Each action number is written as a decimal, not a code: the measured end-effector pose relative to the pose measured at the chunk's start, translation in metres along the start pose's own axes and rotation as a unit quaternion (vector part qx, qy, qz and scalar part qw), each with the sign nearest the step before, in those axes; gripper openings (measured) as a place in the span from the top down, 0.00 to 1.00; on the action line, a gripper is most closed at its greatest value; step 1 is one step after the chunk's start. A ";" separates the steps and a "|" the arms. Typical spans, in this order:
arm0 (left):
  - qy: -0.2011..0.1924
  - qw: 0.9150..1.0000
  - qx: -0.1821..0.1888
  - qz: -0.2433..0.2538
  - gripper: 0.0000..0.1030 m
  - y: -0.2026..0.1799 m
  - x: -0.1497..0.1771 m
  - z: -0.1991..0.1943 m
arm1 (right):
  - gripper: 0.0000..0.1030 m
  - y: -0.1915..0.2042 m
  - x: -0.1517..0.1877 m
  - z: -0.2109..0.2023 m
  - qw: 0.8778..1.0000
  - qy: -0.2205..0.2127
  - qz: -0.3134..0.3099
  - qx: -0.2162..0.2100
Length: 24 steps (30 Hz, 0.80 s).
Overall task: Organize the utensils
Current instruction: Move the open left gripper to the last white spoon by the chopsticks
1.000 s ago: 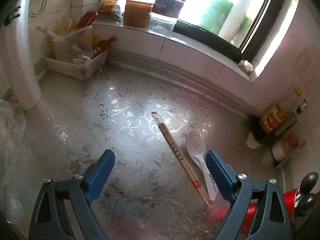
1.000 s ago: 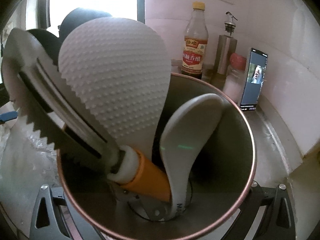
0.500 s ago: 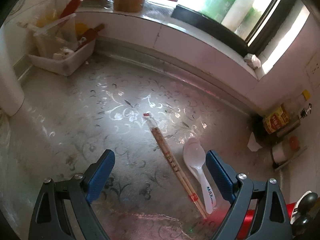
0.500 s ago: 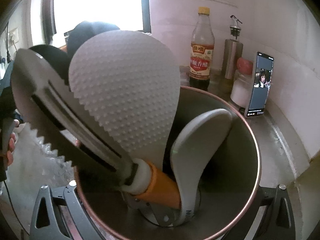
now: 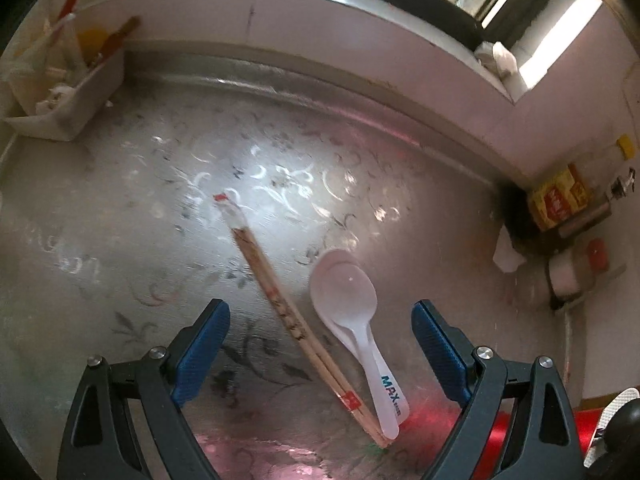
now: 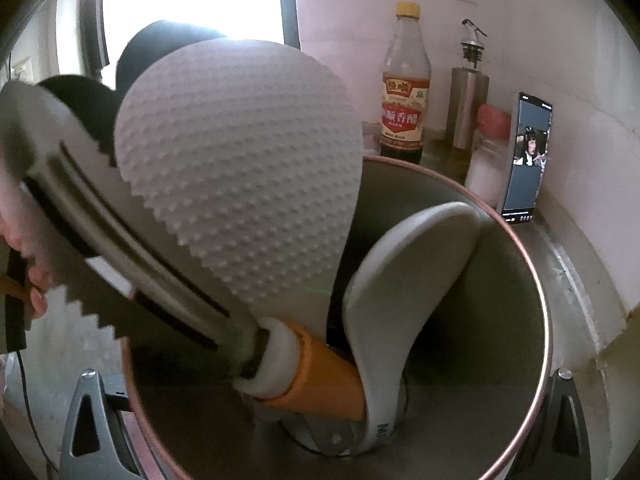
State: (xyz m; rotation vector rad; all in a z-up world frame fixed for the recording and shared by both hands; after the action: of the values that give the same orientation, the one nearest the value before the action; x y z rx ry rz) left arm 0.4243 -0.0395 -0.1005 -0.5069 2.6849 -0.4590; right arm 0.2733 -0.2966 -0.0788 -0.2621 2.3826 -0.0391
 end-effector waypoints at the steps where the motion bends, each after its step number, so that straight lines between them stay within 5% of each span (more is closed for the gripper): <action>1: 0.000 1.000 -0.002 0.001 0.10 -0.001 0.000 0.002 | 0.00 -0.001 0.000 0.001 1.000 0.000 0.001 0.000; 24: 0.011 0.999 -0.046 0.024 0.12 -0.026 -0.009 0.026 | 0.00 -0.008 0.000 0.008 1.000 0.003 0.011 -0.003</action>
State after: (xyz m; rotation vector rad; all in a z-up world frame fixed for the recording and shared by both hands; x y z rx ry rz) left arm 0.4497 -0.0654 -0.1108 -0.4658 2.7419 -0.3297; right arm 0.2804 -0.3040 -0.0843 -0.2387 2.3922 -0.0222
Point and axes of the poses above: each gripper's, at about its wrist camera, not at the fingertips, and z roughly the way its jaws point, y to its left, x to its underside, the point moved 5 cm from there along z, roughly the way its jaws point, and after that the axes turned 12 degrees about -z, right-handed, at the moved point
